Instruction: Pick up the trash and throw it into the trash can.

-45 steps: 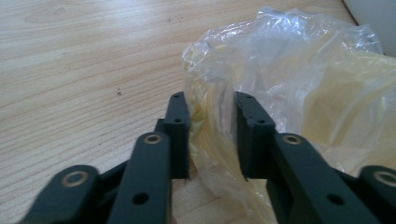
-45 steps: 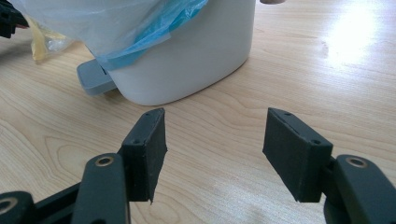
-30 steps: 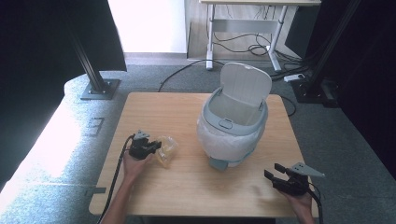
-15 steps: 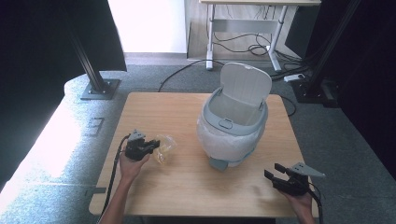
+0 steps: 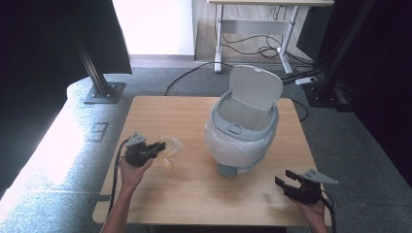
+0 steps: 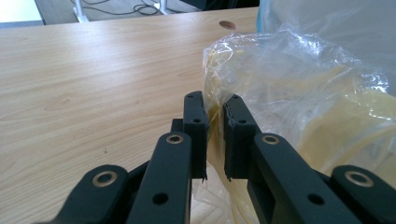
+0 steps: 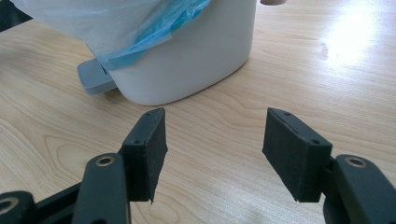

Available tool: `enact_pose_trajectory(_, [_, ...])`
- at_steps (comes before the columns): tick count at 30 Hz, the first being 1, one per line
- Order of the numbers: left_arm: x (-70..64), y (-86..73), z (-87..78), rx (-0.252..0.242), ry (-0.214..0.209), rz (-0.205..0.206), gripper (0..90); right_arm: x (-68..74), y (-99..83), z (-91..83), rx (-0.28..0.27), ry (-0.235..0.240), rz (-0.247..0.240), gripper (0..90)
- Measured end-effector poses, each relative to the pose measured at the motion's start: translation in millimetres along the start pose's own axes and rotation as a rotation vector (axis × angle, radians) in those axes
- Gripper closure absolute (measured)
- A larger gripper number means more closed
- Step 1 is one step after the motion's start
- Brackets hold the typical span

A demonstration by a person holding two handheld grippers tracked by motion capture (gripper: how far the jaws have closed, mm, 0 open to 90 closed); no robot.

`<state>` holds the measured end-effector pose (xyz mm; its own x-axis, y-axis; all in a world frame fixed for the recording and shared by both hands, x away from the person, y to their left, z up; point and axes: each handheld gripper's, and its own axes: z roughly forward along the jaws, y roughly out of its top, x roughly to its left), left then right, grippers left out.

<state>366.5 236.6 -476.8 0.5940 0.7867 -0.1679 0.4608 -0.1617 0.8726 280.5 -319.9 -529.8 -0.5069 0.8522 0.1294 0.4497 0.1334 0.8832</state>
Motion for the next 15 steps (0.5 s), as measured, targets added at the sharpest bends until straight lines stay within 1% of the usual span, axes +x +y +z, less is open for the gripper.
enact_pose_trajectory(10, [-11.5,15.3,-12.9,-0.04,-0.027,0.025,81.1,-0.7,0.0,-0.7,-0.003,-0.002,0.005,39.2])
enact_pose_trajectory(12, [-14.3,21.7,-15.4,-0.055,-0.037,0.028,81.1,-0.8,0.1,-1.4,-0.006,-0.004,0.008,39.2])
enact_pose_trajectory(13, [-14.3,21.7,-15.4,-0.055,-0.037,0.028,81.1,-0.8,0.1,-1.4,-0.006,-0.004,0.008,39.2])
enact_pose_trajectory(15, [-17.7,28.9,-16.8,-0.063,-0.044,0.037,81.1,-1.6,-0.2,-1.8,-0.007,-0.004,0.013,39.2])
